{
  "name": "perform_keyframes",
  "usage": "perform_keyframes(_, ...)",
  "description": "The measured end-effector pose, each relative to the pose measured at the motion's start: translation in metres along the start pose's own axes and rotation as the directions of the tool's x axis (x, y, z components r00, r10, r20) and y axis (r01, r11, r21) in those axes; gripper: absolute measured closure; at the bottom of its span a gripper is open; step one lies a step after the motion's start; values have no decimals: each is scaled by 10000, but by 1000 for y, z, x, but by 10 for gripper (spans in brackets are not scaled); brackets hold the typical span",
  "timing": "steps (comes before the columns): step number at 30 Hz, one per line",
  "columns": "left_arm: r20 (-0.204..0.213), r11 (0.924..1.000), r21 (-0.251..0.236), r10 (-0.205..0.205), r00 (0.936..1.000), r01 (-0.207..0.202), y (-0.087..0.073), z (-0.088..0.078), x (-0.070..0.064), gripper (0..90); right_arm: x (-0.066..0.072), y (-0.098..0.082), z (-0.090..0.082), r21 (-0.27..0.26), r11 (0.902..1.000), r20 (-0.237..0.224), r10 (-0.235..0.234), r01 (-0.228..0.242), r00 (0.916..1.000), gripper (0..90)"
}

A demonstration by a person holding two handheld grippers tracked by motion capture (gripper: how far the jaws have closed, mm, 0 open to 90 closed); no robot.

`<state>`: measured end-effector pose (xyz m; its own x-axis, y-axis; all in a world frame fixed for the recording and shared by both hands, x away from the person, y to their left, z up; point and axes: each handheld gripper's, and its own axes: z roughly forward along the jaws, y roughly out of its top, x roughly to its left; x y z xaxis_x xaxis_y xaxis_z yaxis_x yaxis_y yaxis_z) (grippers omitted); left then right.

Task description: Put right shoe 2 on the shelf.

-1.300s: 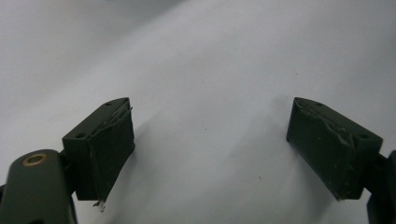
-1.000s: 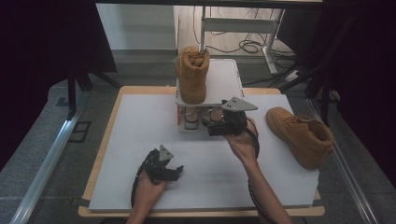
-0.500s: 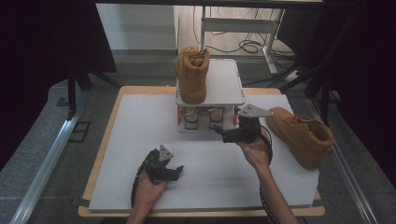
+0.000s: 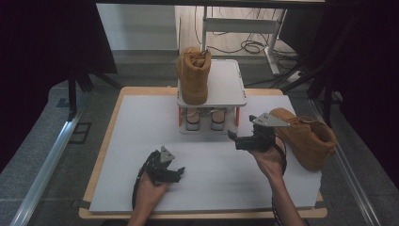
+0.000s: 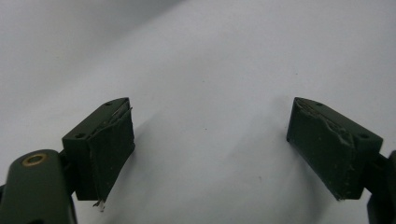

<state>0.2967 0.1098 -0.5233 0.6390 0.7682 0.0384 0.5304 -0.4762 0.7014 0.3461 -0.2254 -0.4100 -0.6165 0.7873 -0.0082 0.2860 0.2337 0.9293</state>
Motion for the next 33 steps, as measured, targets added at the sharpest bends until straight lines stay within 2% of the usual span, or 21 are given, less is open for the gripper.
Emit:
perform_keyframes(7,-13,10000,-36,-32,10000,32,0,0,0,148,-6,-15,-9,193,9996,158,217,-220,9996,0)
perform_keyframes(10,-20,10000,-43,-34,10000,34,0,0,0,148,-8,-21,-13,471,9983,335,320,-335,9989,3)
perform_keyframes(12,-19,10000,-44,-35,10000,35,0,0,-1,148,-9,-25,-16,608,9971,352,447,-468,9984,89)
perform_keyframes(16,-22,10000,-42,-29,10000,29,0,0,-1,148,-12,-33,-26,420,9973,353,596,-610,9976,274)
perform_keyframes(20,-26,10000,-35,-59,10000,58,0,0,-1,148,-19,-42,-35,382,9956,222,846,-854,9962,407)
perform_keyframes(22,-33,10000,-36,-50,10000,50,0,0,-1,148,-23,-45,-38,435,9942,245,976,-986,9949,426)
perform_keyframes(28,-26,10000,-18,-28,10000,28,0,0,-1,148,-30,-59,-51,598,9947,859,779,-832,9933,494)
perform_keyframes(33,-24,10000,-19,-34,10000,34,0,0,-1,148,-35,-69,-63,643,9947,1084,735,-807,9914,618)
